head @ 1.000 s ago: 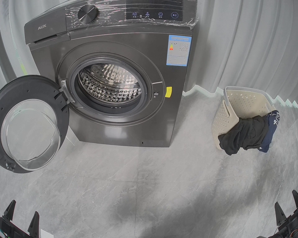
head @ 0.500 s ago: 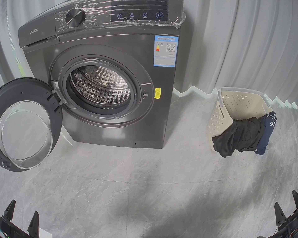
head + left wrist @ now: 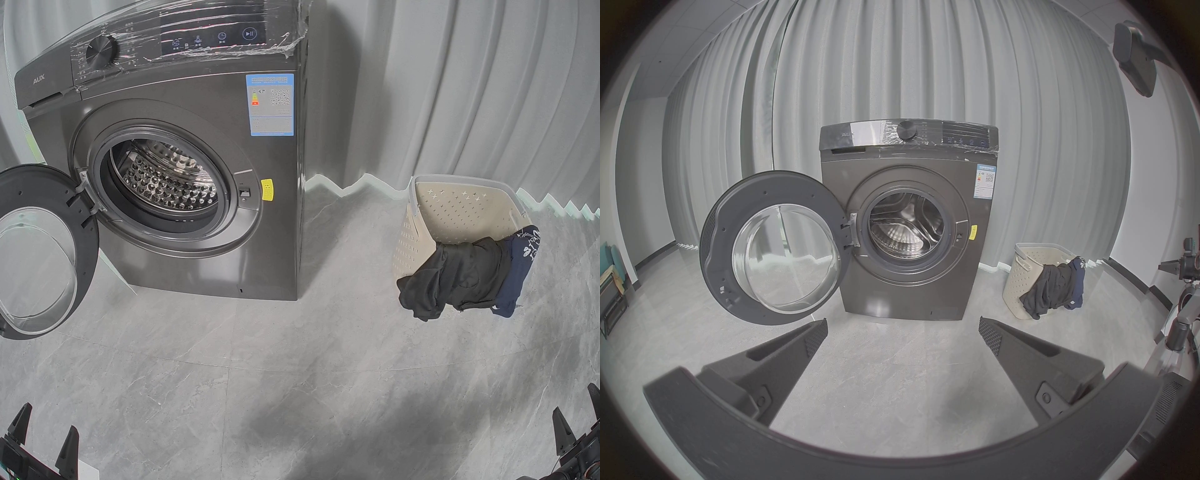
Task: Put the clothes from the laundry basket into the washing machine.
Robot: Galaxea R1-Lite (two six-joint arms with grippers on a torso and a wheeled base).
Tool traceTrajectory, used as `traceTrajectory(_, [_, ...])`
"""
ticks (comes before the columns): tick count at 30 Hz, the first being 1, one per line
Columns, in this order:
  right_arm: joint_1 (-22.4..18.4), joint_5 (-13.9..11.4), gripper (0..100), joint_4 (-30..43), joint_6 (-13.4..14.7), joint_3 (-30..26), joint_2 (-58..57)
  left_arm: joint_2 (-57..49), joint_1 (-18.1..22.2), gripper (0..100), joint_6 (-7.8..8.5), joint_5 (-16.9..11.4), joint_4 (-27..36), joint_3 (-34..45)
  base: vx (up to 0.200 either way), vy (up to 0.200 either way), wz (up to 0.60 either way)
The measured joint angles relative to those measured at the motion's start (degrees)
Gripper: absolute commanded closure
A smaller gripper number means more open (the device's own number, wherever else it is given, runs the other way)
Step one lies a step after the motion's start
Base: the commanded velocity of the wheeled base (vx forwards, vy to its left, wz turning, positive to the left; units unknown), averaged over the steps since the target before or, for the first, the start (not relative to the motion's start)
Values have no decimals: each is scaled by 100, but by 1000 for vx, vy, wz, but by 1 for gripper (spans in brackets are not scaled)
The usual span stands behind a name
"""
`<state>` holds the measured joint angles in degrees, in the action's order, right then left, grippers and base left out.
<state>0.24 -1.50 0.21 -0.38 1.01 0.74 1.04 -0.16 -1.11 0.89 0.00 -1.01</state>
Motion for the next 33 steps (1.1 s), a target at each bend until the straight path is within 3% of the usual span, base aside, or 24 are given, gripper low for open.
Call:
traceTrajectory(12, [0, -2, 0, -2, -2, 0, 2, 0, 2, 0, -9, -2, 0, 0, 200, 0, 0])
traceTrajectory(21, [0, -2, 0, -2, 0, 0, 7, 0, 5, 0, -9, 4, 0, 0, 0, 0, 0])
traceTrajectory(33, [0, -2, 0, -2, 0, 0, 10, 0, 2, 0, -6, 0, 7, 0, 0, -200, 0])
